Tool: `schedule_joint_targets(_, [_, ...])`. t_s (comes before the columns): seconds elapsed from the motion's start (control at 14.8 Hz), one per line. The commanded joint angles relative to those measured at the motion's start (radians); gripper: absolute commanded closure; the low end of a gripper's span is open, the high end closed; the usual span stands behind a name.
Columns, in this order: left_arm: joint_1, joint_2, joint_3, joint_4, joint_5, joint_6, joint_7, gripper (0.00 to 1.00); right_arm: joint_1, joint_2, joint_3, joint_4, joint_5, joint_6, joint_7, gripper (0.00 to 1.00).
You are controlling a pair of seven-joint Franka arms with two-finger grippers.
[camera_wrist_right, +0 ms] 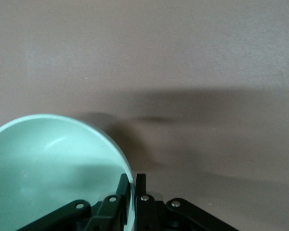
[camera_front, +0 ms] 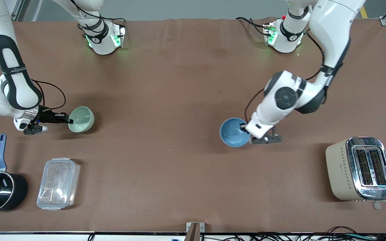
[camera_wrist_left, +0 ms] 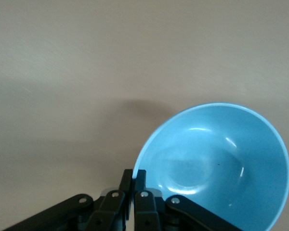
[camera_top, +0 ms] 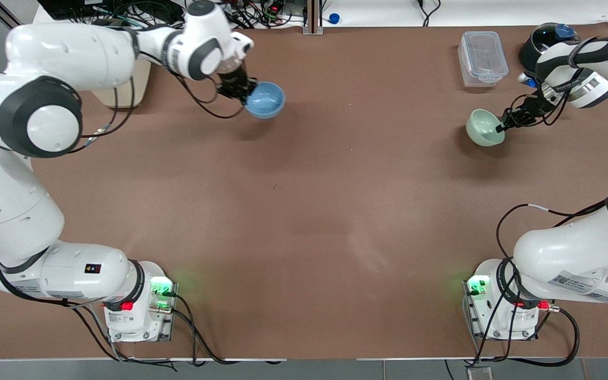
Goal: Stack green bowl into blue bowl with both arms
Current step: 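Grasp the blue bowl with the left gripper while the right gripper grasps the green bowl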
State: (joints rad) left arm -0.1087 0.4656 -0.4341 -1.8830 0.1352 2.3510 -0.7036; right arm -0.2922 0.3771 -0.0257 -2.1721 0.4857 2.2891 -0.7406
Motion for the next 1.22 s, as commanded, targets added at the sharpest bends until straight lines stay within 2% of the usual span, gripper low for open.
schedule_joint_targets(0.0, [-0.095, 0.062, 0.003, 0.079, 0.012, -0.004, -0.150, 1.00, 0.036, -0.070, 0.003, -0.015, 0.025, 0.000, 0.013, 0.95])
schedule_joint_targets(0.2, [-0.181, 0.137, 0.006, 0.146, 0.029, 0.017, -0.282, 1.00, 0.080, -0.173, 0.001, -0.006, -0.002, -0.042, 0.123, 0.95])
schedule_joint_targets(0.34, [-0.229, 0.169, 0.006, 0.160, 0.040, 0.062, -0.345, 1.00, 0.113, -0.240, 0.004, 0.011, -0.115, -0.057, 0.254, 0.95])
schedule_joint_targets(0.54, [-0.252, 0.206, 0.008, 0.160, 0.040, 0.131, -0.367, 1.00, 0.189, -0.291, 0.007, 0.111, -0.261, -0.219, 0.519, 0.95])
schedule_joint_targets(0.81, [-0.270, 0.238, 0.008, 0.162, 0.038, 0.166, -0.384, 0.95, 0.310, -0.328, 0.010, 0.225, -0.295, -0.327, 0.749, 0.95])
schedule_joint_targets(0.88, [-0.273, 0.240, 0.009, 0.169, 0.038, 0.166, -0.395, 0.83, 0.364, -0.331, 0.009, 0.239, -0.297, -0.327, 0.821, 0.95])
schedule_joint_targets(0.95, [-0.272, 0.238, 0.009, 0.174, 0.040, 0.166, -0.396, 0.44, 0.402, -0.331, 0.009, 0.251, -0.305, -0.326, 0.884, 0.95])
schedule_joint_targets(1.01, [-0.270, 0.229, 0.011, 0.176, 0.040, 0.165, -0.396, 0.00, 0.442, -0.330, 0.010, 0.259, -0.334, -0.323, 0.942, 0.95])
schedule_joint_targets(1.15, [-0.252, 0.188, 0.012, 0.176, 0.041, 0.149, -0.393, 0.00, 0.522, -0.323, 0.010, 0.267, -0.380, -0.295, 1.067, 0.95])
